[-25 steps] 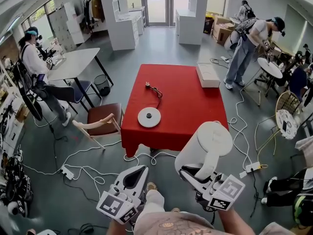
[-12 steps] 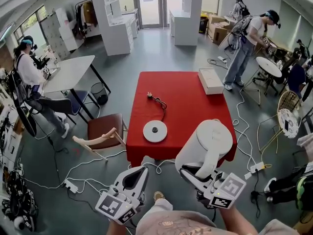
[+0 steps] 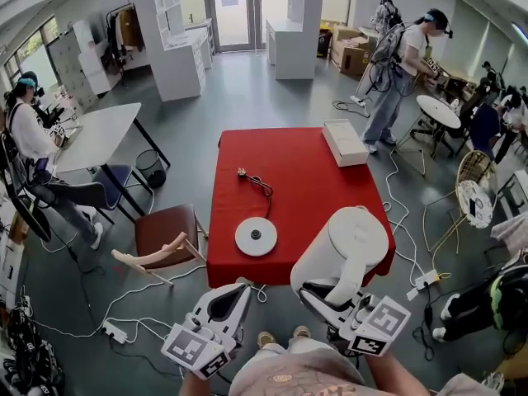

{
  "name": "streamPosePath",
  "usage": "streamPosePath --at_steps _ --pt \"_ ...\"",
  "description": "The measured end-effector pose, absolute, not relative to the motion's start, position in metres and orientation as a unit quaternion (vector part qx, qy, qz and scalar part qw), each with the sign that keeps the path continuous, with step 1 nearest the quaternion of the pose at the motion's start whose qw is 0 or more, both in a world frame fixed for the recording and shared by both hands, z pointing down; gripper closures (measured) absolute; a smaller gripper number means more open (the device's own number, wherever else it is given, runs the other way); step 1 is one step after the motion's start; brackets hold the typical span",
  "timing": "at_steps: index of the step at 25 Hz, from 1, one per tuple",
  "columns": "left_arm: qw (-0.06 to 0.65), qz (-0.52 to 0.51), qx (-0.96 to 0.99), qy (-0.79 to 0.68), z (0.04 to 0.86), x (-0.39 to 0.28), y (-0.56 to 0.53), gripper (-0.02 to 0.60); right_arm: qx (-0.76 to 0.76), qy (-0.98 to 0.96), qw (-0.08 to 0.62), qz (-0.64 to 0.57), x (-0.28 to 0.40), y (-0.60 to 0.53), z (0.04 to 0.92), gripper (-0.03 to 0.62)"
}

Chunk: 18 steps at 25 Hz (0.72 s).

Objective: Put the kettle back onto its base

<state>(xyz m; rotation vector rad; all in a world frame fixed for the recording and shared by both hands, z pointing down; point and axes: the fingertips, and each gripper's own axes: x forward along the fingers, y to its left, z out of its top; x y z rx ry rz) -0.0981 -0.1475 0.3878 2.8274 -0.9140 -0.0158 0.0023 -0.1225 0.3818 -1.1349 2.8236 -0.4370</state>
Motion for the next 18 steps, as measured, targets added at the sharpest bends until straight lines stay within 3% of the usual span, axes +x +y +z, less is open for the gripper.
streamPosePath --at_steps 18 --pt "0.093 0.005 0.945 -0.313 0.393 -0.067 -0.176 0.583 -0.329 0.933 0.027 -0.143 0.011 -0.169 0.381 0.53"
